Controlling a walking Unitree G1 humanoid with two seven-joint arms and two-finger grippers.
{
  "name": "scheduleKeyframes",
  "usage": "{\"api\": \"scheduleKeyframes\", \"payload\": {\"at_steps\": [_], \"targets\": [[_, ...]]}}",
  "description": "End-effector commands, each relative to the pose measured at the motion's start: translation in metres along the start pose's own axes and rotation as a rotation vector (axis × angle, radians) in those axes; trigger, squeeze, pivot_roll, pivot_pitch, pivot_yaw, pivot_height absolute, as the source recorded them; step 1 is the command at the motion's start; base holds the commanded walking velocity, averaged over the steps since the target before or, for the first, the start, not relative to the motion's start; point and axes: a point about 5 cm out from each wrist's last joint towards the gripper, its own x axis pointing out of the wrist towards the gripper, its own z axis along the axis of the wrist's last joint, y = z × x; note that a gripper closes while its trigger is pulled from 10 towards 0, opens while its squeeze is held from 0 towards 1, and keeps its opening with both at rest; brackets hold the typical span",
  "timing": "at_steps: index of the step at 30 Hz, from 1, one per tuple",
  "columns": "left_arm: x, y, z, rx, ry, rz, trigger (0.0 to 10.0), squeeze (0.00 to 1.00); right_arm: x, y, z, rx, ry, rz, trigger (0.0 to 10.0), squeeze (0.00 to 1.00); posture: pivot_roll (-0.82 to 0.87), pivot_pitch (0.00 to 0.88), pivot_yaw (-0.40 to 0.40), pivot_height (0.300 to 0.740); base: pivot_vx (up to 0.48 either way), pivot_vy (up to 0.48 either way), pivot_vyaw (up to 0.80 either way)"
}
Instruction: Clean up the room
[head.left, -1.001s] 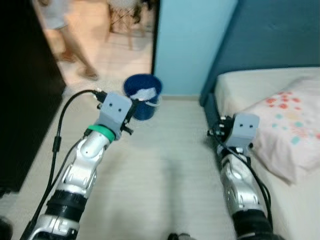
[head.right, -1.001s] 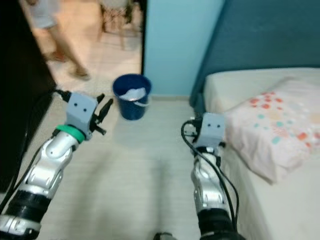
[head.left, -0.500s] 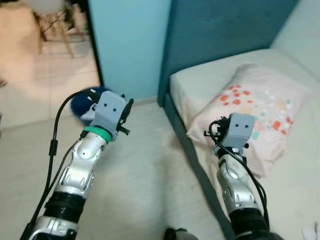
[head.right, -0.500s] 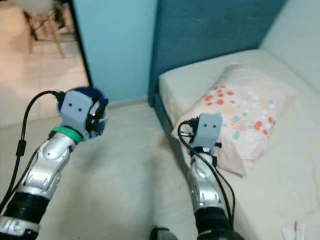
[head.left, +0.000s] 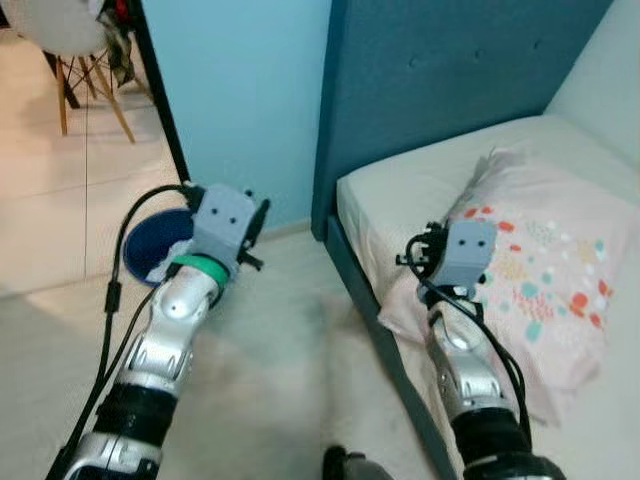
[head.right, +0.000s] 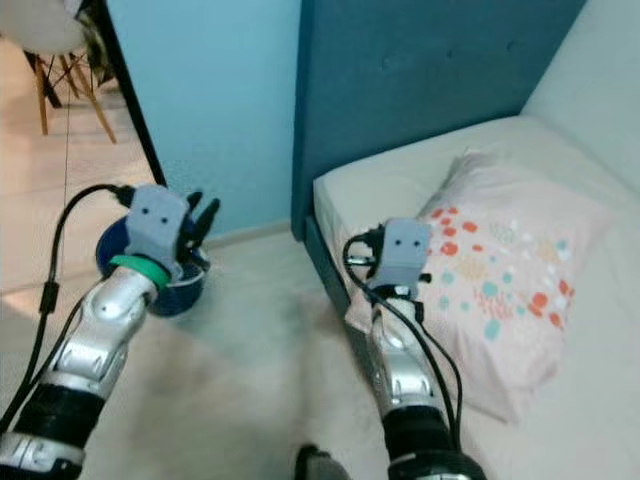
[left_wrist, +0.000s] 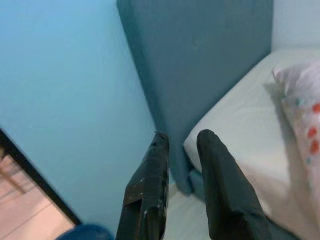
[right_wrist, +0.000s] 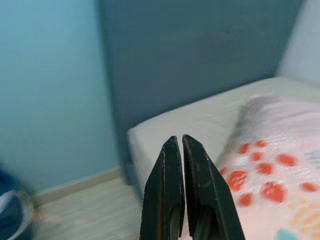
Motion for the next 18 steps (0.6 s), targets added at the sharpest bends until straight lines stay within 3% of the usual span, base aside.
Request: {"api": "scheduleKeyframes", "payload": {"at_steps": [1,18], "targets": [[-0.0055,0.0055,-0.0077,0.009,0.033,0.015,10.0,0.00,-0.0016,0.0044,-0.0022,-0.001,0.006,0.013,10.0,0.00,0.03,0.053,0.043,0.740,0.480,0.000,0.00],[-0.0068,0.0058,-0.0102,0.011,0.041,0.019,10.0,0.00,-0.0028,0.0105,-0.0062,0.000,0.022,0.048,10.0,0.00,0.04,0.050,0.040,0.740,0.480,0.000,0.00]]}}
